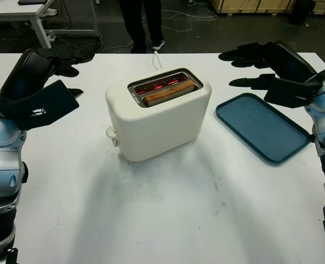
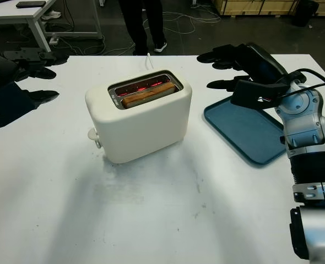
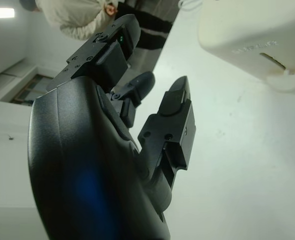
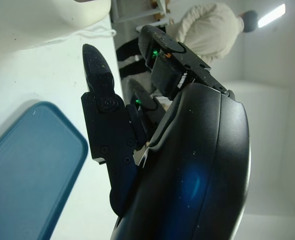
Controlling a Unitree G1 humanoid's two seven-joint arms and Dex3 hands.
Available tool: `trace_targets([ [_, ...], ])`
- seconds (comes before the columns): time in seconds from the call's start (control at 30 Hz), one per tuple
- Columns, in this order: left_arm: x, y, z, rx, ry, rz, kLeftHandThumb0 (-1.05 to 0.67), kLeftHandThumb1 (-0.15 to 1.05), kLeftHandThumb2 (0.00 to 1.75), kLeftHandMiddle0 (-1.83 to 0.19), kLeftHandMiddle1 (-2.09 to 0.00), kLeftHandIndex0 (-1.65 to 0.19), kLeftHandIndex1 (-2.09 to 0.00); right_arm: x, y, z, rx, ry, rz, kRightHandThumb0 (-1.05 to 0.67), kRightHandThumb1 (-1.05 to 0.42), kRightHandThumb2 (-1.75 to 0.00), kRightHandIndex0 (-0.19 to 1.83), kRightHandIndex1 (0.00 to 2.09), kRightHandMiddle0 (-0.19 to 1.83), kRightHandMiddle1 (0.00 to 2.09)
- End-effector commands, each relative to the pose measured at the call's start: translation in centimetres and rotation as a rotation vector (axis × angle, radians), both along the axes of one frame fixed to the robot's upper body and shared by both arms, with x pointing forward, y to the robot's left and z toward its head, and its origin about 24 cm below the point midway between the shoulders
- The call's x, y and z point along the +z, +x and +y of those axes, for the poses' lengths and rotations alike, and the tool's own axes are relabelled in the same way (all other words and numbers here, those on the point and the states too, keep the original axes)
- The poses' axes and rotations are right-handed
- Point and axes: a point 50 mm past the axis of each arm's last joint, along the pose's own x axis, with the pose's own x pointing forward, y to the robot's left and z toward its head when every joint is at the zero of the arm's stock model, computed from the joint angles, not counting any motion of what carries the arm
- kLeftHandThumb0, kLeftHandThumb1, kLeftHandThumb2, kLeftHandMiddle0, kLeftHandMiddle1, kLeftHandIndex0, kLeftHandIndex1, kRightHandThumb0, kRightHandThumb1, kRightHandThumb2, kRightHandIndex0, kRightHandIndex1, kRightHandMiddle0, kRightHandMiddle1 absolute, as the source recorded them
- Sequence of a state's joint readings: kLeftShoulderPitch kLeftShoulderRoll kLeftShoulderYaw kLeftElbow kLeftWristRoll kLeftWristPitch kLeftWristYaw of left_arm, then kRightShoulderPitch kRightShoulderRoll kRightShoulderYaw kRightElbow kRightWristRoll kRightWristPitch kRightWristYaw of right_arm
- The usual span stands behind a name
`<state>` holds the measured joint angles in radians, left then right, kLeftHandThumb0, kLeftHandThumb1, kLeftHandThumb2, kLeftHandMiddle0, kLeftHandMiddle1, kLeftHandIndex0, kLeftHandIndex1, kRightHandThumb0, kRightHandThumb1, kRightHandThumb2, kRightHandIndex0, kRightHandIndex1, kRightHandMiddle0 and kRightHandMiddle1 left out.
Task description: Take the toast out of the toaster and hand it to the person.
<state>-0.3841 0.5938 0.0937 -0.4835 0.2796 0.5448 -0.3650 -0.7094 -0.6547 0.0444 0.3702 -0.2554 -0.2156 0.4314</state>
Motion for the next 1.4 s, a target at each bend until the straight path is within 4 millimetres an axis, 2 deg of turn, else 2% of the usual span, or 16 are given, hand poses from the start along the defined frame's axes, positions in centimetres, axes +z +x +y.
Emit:
trace_targets([
  [0.0,0.11,0.01,-0.09,-0.008,0.030,-0.002,0.19,0.92,0.15,-0.38,-0.79,-0.67,-0.01,0.06,-0.15,-0.18,0.000,0.009,-0.010,-0.30,-0.91,-0.01,0.71,0.00,0.68,0.00],
  [0.27,0.28,0.13,-0.32,-0.011,0.009,-0.015,0.24,0.92,0.14,-0.39,-0.78,-0.68,-0.02,0.17,-0.14,-0.24,-0.006,0.002,-0.011,-0.30,-0.92,0.00,0.71,0.00,0.68,0.00],
  [0.93,0.22,0.16,0.03,-0.005,0.012,0.002,0.17,0.92,0.17,-0.37,-0.80,-0.66,-0.01,0.30,-0.04,-0.02,-0.001,-0.003,-0.010,-0.38,-0.92,-0.02,0.71,0.00,0.67,0.00],
  [1.37,0.15,0.03,0.07,-0.003,0.029,-0.004,0.19,0.92,0.15,-0.37,-0.79,-0.67,-0.01,0.17,-0.04,-0.07,-0.002,-0.010,0.003,-0.40,-0.92,-0.04,0.71,0.00,0.67,0.00],
])
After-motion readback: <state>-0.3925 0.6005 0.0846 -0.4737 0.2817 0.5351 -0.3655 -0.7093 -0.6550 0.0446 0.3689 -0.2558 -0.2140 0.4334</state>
